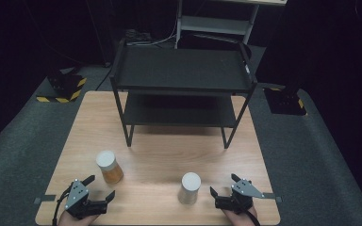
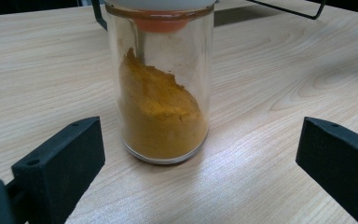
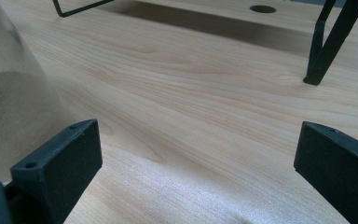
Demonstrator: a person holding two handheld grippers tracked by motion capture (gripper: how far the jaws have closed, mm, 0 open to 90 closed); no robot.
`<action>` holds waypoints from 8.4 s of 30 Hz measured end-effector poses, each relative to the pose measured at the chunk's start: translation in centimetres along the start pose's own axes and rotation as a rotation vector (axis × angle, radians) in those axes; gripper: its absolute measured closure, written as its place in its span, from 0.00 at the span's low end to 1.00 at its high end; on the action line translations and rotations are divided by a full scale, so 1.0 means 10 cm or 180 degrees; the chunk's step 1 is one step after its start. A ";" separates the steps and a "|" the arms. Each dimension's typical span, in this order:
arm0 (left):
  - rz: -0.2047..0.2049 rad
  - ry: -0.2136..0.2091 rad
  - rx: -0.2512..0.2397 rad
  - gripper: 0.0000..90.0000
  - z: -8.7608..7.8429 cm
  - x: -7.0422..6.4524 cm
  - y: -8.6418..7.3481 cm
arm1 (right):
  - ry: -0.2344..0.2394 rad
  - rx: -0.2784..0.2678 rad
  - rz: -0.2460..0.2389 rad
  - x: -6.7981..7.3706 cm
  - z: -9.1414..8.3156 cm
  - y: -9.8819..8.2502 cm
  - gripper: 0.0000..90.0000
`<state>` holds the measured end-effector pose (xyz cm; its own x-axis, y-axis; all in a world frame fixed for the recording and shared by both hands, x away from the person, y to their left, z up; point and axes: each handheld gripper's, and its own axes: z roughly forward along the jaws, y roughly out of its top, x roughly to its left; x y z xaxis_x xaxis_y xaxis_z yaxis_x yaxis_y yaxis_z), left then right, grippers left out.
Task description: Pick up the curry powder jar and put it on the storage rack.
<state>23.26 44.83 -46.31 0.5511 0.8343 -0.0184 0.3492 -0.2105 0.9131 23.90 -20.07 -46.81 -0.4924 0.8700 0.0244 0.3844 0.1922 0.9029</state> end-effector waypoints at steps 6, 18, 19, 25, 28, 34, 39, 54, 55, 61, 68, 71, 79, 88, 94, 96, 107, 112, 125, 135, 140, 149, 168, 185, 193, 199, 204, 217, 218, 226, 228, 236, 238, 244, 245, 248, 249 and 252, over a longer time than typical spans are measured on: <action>-0.0006 -0.0003 -0.0001 0.01 0.00 0.00 0.00 | 0.0012 -0.0009 -0.0015 0.00 0.00 0.00 0.00; -0.0027 0.0024 -0.0057 0.01 0.00 -0.02 -0.03 | 0.0063 -0.0010 0.0020 -0.04 0.00 -0.01 0.00; -0.0019 0.0028 -0.0061 0.01 -0.01 -0.02 -0.03 | 0.0062 -0.0010 -0.0003 -0.04 0.00 -0.01 0.00; -0.0034 0.0023 -0.0083 0.01 -0.02 -0.02 -0.04 | 0.0035 -0.0002 -0.0017 -0.01 -0.02 -0.01 0.00; -0.0033 0.0012 -0.0074 0.01 -0.02 -0.01 -0.04 | 0.0040 0.0006 0.0028 -0.02 -0.01 0.00 0.00; -0.0054 0.0042 -0.0038 0.01 -0.03 -0.02 -0.03 | 0.0032 0.0022 0.0019 -0.02 -0.01 0.01 0.00; -0.0053 0.0051 0.0034 0.01 -0.03 -0.02 0.00 | 0.0029 0.0067 -0.0022 -0.01 0.01 0.03 0.00; -0.0125 0.0091 0.0212 0.01 -0.03 -0.03 0.07 | -0.0048 0.0247 -0.0053 0.01 0.00 0.10 0.00; -0.0123 0.0091 0.0199 0.01 -0.04 -0.03 0.07 | -0.0048 0.0247 -0.0055 0.01 0.00 0.10 0.00; -0.0135 0.0091 0.0156 0.01 -0.07 -0.03 0.07 | -0.0038 0.0244 -0.0048 0.00 0.00 0.10 0.00; -0.0128 0.0074 0.0031 0.01 -0.16 -0.06 0.11 | -0.0034 0.0239 -0.0051 0.00 0.00 0.10 0.00; -0.0150 0.0052 -0.0023 0.01 -0.19 -0.06 0.12 | -0.0032 0.0240 -0.0049 0.00 0.00 0.10 0.00; -0.0155 0.0038 -0.0073 0.01 -0.26 -0.07 0.20 | -0.0027 0.0243 -0.0038 -0.01 0.00 0.10 0.00; -0.0097 0.0002 -0.0143 0.01 -0.28 -0.04 0.36 | -0.0007 0.0232 -0.0027 -0.02 0.00 0.10 0.00; -0.0061 0.0015 -0.0175 0.01 -0.25 -0.05 0.45 | 0.0000 0.0233 -0.0032 -0.02 0.00 0.10 0.00; -0.0058 0.0009 -0.0183 0.01 -0.24 -0.04 0.47 | 0.0003 0.0231 -0.0032 -0.02 0.00 0.10 0.00; -0.0044 0.0002 -0.0185 0.01 -0.15 -0.01 0.54 | 0.0016 0.0221 -0.0021 -0.04 0.00 0.09 0.00; -0.0048 0.0002 -0.0167 0.01 -0.09 0.01 0.55 | 0.0018 0.0218 -0.0019 -0.04 0.00 0.09 0.00; -0.0047 0.0013 -0.0168 0.03 0.04 0.05 0.56 | 0.0024 0.0216 -0.0018 -0.04 0.00 0.09 0.00; -0.0028 0.0024 -0.0177 0.09 0.14 0.10 0.55 | 0.0031 0.0214 -0.0002 -0.05 -0.01 0.09 0.00; -0.0052 0.0029 -0.0188 0.13 0.17 0.12 0.55 | 0.0031 0.0209 0.0003 -0.05 -0.01 0.08 0.00; -0.0079 0.0047 -0.0188 0.21 0.20 0.13 0.56 | 0.0037 0.0206 0.0015 -0.06 -0.01 0.08 0.00; -0.0125 0.0029 -0.0245 0.32 0.24 0.17 0.51 | 0.0036 0.0199 0.0021 -0.06 -0.01 0.08 0.00; -0.0172 0.0017 -0.0338 0.37 0.24 0.16 0.43 | 0.0036 0.0193 0.0026 -0.06 -0.01 0.07 0.00; -0.0182 0.0034 -0.0351 0.37 0.24 0.16 0.42 | 0.0036 0.0189 0.0032 -0.06 -0.01 0.07 0.00; -0.0278 0.0017 -0.0385 0.37 0.22 0.18 0.40 | 0.0035 0.0191 0.0028 -0.06 -0.01 0.07 0.00; -0.0287 0.0005 -0.0381 0.37 0.21 0.18 0.40 | 0.0036 0.0195 0.0034 -0.06 -0.01 0.08 0.00; -0.0188 -0.0033 -0.0531 0.37 0.11 0.10 0.48 | 0.0032 0.0194 0.0033 -0.06 -0.01 0.08 0.00; -0.0184 -0.0039 -0.0540 0.37 0.10 0.10 0.49 | 0.0031 0.0193 0.0031 -0.06 -0.01 0.07 0.00; -0.0160 -0.0107 -0.0653 0.37 0.04 0.05 0.57 | 0.0024 0.0216 0.0017 -0.05 -0.01 0.09 0.00; -0.0147 -0.0117 -0.0674 0.37 0.03 0.04 0.59 | 0.0018 0.0231 0.0016 -0.05 0.00 0.09 0.00; -0.0119 -0.0171 -0.0793 0.37 -0.02 0.00 0.68 | 0.0017 0.0240 0.0041 -0.06 -0.01 0.10 0.00; -0.0122 -0.0183 -0.0815 0.37 -0.03 -0.01 0.71 | 0.0019 0.0240 0.0041 -0.06 -0.01 0.10 0.00; -0.0103 -0.0199 -0.0850 0.37 -0.06 -0.01 0.80 | 0.0021 0.0233 0.0047 -0.06 -0.01 0.09 0.00; -0.0105 -0.0198 -0.0853 0.37 -0.06 -0.01 0.81 | 0.0021 0.0233 0.0048 -0.06 -0.01 0.09 0.00; -0.0106 -0.0194 -0.0856 0.37 -0.08 -0.02 0.89 | 0.0017 0.0232 0.0050 -0.06 -0.01 0.09 0.00; -0.0106 -0.0197 -0.0859 0.37 -0.08 -0.01 0.91 | 0.0013 0.0233 0.0051 -0.06 -0.01 0.09 0.00; -0.0142 -0.0225 -0.0877 0.37 -0.10 0.00 1.02 | 0.0001 0.0244 0.0035 -0.04 -0.01 0.10 0.00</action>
<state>26.06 43.19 -36.54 0.5947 0.7999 -0.0805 0.1604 -0.0199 0.9868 24.45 -20.29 -45.91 -0.4880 0.8722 0.0344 0.4486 0.2168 0.8670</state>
